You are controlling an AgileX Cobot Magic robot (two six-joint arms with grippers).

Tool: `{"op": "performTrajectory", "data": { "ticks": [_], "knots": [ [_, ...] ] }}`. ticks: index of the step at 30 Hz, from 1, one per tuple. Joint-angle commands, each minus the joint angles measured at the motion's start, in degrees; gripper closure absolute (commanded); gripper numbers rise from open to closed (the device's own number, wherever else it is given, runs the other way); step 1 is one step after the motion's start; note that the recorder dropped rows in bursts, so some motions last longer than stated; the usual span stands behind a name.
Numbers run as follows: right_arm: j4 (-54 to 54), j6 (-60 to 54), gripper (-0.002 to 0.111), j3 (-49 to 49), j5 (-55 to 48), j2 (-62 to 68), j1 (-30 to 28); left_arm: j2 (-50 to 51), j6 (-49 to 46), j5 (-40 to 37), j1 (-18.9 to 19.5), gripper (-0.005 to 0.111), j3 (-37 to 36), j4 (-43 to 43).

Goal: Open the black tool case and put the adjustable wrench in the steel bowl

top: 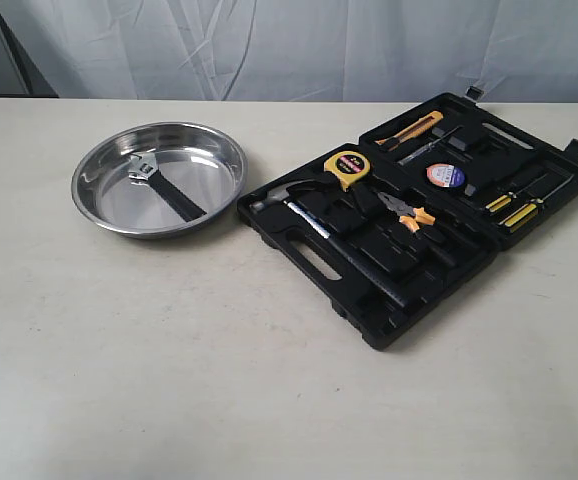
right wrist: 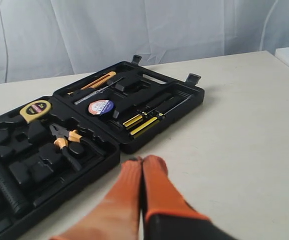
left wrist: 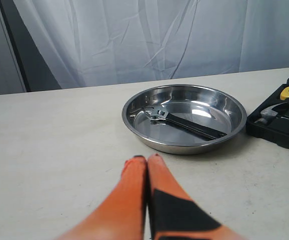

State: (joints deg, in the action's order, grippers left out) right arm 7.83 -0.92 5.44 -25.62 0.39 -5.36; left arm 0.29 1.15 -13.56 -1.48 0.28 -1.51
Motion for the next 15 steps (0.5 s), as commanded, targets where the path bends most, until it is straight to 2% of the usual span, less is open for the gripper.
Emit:
{"op": "performTrajectory", "data": {
  "ticks": [1, 15],
  "knots": [
    [-1.56, 0.92, 0.109, -0.12, -0.05, -0.39, -0.32, -0.29, -0.08, -0.06, -0.34, 0.107, -0.28, -0.31],
    [-2.82, 3.04, 0.109, -5.44, 2.38, -0.39, -0.32, -0.29, -0.08, -0.06, -0.34, 0.107, -0.28, -0.31]
  ]
}}
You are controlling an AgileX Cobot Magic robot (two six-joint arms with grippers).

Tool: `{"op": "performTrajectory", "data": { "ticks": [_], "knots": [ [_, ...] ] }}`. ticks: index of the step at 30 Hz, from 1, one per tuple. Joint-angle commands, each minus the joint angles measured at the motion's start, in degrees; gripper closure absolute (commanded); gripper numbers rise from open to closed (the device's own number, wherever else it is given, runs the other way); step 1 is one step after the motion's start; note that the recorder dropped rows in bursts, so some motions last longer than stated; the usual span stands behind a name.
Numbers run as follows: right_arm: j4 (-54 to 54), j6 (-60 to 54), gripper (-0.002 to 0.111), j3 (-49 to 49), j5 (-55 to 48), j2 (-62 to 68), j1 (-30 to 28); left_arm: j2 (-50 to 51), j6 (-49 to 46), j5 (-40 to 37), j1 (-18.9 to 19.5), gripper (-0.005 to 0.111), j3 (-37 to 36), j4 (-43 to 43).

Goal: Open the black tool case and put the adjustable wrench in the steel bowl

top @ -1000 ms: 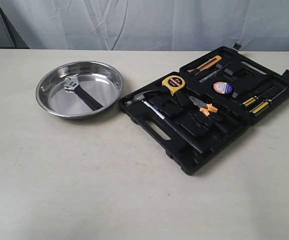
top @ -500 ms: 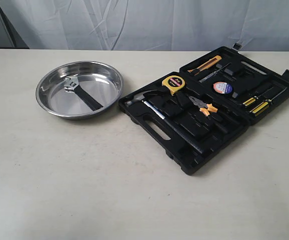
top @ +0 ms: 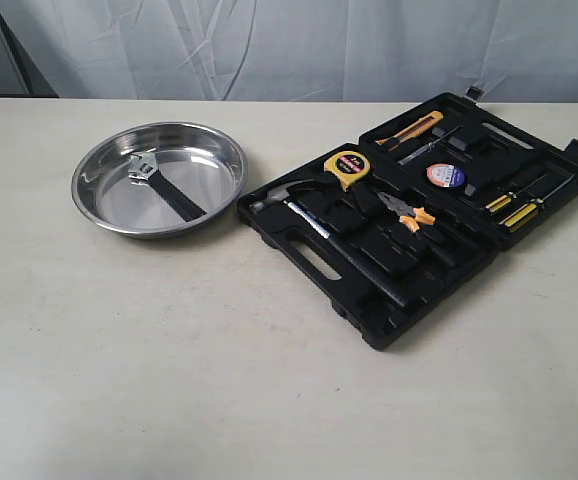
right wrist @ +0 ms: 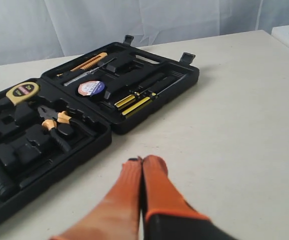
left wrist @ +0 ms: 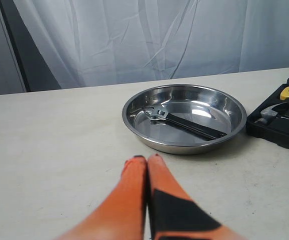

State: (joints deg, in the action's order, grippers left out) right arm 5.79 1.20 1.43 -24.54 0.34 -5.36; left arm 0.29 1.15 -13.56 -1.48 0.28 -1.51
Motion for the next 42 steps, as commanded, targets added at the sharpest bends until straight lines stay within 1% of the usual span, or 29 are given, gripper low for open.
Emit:
{"op": "performTrajectory", "data": {
  "ticks": [1, 12, 21, 42],
  "knots": [
    [-0.79, 1.1, 0.109, -1.43, 1.54, -0.34, -0.32, -0.29, -0.08, -0.06, -0.34, 0.107, -0.28, -0.31],
    [-1.39, 1.19, 0.109, -1.43, 2.39, -0.34, -0.32, -0.29, -0.08, -0.06, -0.34, 0.107, -0.28, -0.31],
    [1.82, 1.42, 0.109, -1.43, 2.38, -0.34, -0.32, -0.29, -0.08, -0.06, -0.34, 0.107, -0.28, -0.31],
    [1.82, 1.42, 0.109, -1.43, 2.38, -0.34, -0.32, -0.29, -0.08, -0.06, -0.34, 0.107, -0.28, -0.31]
  ]
}}
